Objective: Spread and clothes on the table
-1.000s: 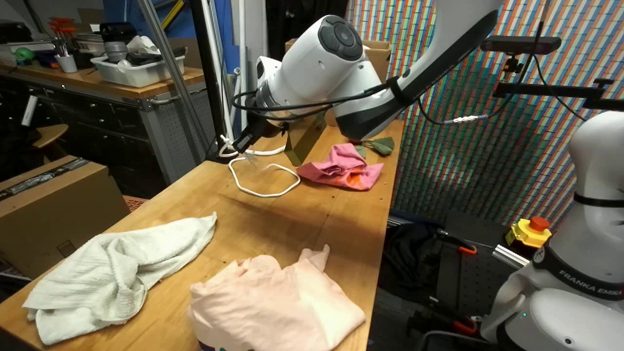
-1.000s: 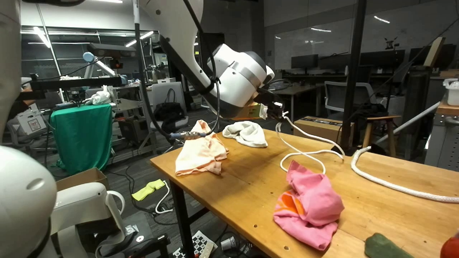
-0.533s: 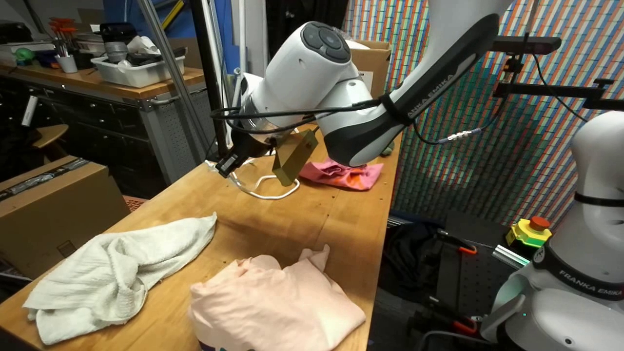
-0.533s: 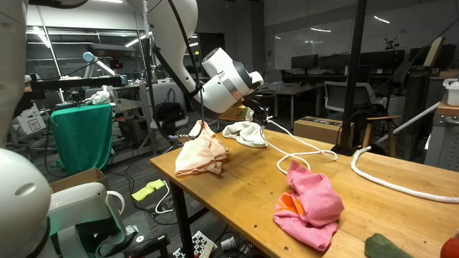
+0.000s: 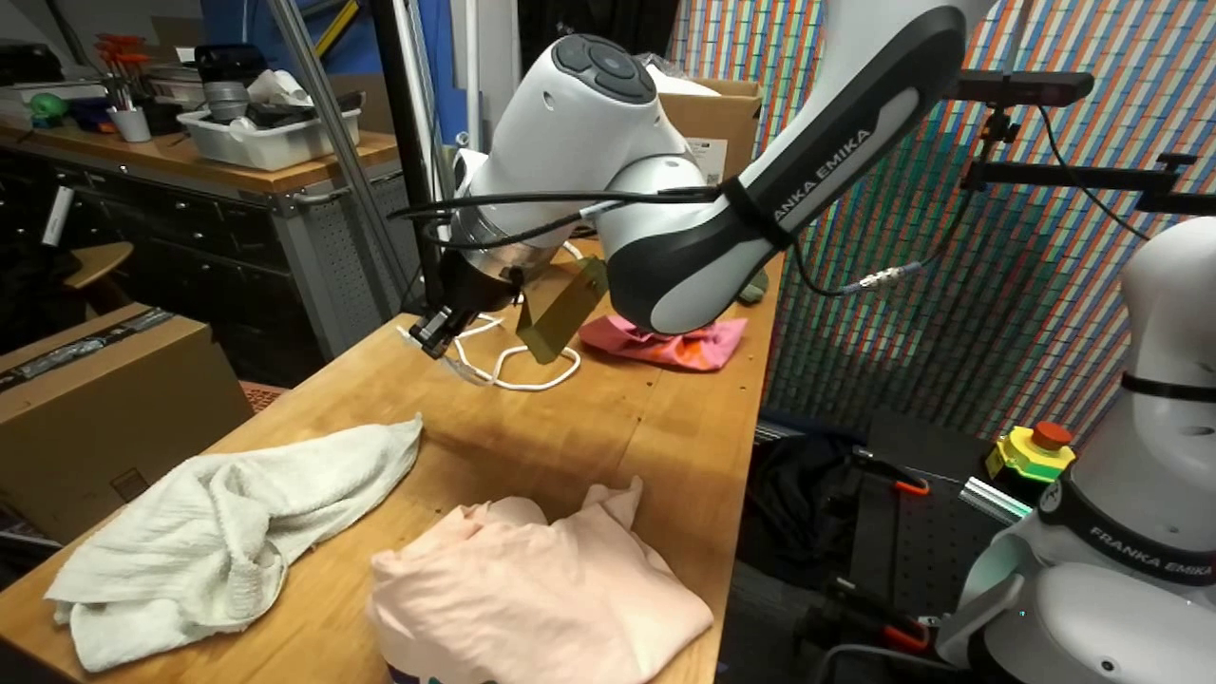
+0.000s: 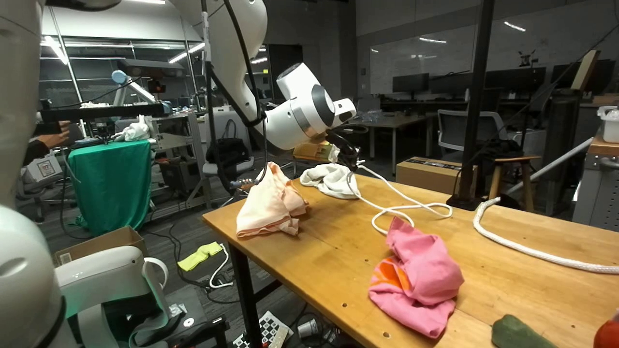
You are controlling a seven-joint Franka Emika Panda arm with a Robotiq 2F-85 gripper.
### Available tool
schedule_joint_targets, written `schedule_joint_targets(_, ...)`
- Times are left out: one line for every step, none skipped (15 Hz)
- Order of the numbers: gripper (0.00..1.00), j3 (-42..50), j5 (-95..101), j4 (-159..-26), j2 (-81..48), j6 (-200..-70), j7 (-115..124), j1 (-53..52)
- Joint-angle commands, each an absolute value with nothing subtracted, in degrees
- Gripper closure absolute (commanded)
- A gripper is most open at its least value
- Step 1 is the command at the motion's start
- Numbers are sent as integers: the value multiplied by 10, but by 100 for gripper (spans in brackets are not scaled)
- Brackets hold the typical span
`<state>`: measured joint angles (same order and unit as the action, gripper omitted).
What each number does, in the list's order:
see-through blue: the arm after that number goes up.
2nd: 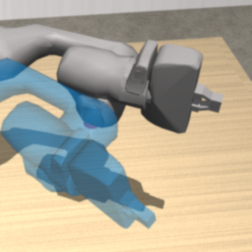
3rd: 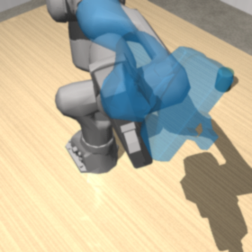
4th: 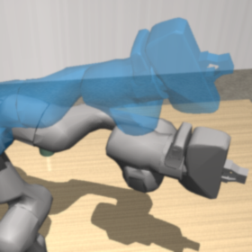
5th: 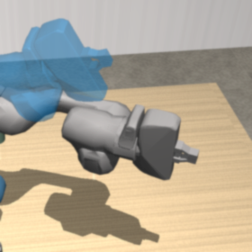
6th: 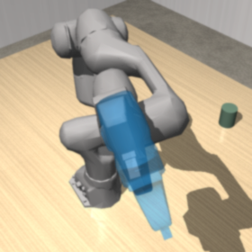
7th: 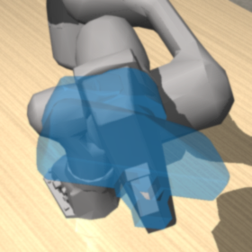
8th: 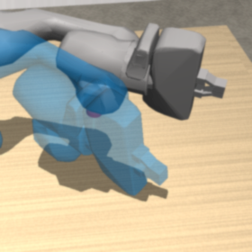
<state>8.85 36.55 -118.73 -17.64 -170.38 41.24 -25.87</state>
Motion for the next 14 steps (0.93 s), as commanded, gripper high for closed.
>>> schedule_joint_targets(97,61,318,-1151,-196,-1667,366,-231)
schedule_joint_targets(96,59,310,-1143,-202,-1658,361,-228)
schedule_joint_targets(96,54,301,-1137,-207,-1649,353,-223)
schedule_joint_targets(96,49,291,-1131,-210,-1641,345,-219)
schedule_joint_targets(95,47,286,-1125,-214,-1633,340,-217)
schedule_joint_targets(81,43,280,-1120,-218,-1627,333,-214)
schedule_joint_targets(69,39,273,-1116,-219,-1620,326,-211)
schedule_joint_targets(64,37,272,-1111,-223,-1613,320,-210)
schedule_joint_targets(55,34,268,-1107,-225,-1607,315,-208)
schedule_joint_targets(48,27,259,-1104,-223,-1598,303,-203)
schedule_joint_targets(39,30,244,-1103,-223,-1592,286,-206)
schedule_joint_targets(32,29,238,-1099,-223,-1578,277,-206)
schedule_joint_targets(23,26,227,-1098,-218,-1556,262,-205)
schedule_joint_targets(17,21,216,-1098,-211,-1528,244,-201)
